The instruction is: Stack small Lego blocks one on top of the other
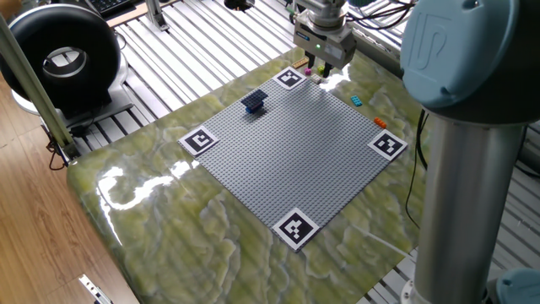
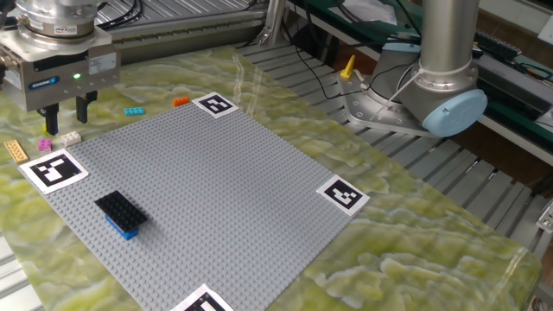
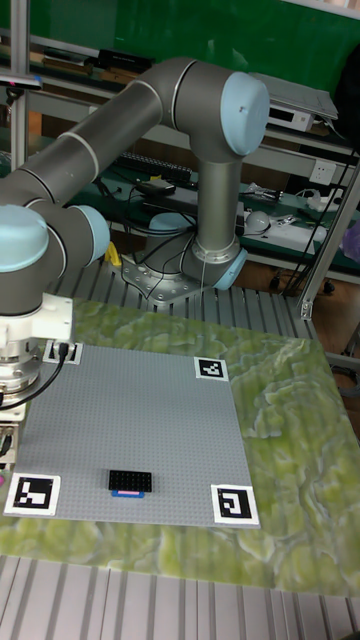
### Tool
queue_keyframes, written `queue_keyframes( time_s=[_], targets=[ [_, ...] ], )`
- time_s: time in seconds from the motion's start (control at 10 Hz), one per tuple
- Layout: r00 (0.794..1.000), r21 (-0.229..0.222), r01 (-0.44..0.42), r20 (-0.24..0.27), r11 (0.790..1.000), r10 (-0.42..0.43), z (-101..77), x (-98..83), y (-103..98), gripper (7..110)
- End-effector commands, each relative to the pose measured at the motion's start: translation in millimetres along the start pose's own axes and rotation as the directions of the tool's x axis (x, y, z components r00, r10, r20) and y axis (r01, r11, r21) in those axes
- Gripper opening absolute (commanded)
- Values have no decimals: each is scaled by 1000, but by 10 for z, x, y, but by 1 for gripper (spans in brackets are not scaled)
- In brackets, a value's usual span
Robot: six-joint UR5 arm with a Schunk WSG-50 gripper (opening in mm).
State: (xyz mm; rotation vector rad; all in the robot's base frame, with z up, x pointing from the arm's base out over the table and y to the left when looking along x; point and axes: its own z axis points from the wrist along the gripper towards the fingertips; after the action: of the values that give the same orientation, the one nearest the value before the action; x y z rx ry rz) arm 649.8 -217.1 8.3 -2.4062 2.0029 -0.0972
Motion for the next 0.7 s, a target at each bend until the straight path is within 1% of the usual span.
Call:
queue_keyframes(
  time_s=[0.0, 0.1, 0.2, 0.4, 0.5, 0.6],
  targets=[
    [1000, 9, -4, 19, 1000, 4, 29, -22, -30, 44],
    [1000, 8, -4, 22, 1000, 4, 48, -44, -27, 44],
    [999, 0, -14, 40, 1000, 14, 74, -102, 3, 44],
    [999, 6, -27, 26, 1000, 27, 120, -74, 2, 44],
    [999, 8, -27, 17, 1000, 27, 127, -53, -7, 22],
    [1000, 8, -26, 17, 1000, 25, 130, -50, -10, 22]
  ],
)
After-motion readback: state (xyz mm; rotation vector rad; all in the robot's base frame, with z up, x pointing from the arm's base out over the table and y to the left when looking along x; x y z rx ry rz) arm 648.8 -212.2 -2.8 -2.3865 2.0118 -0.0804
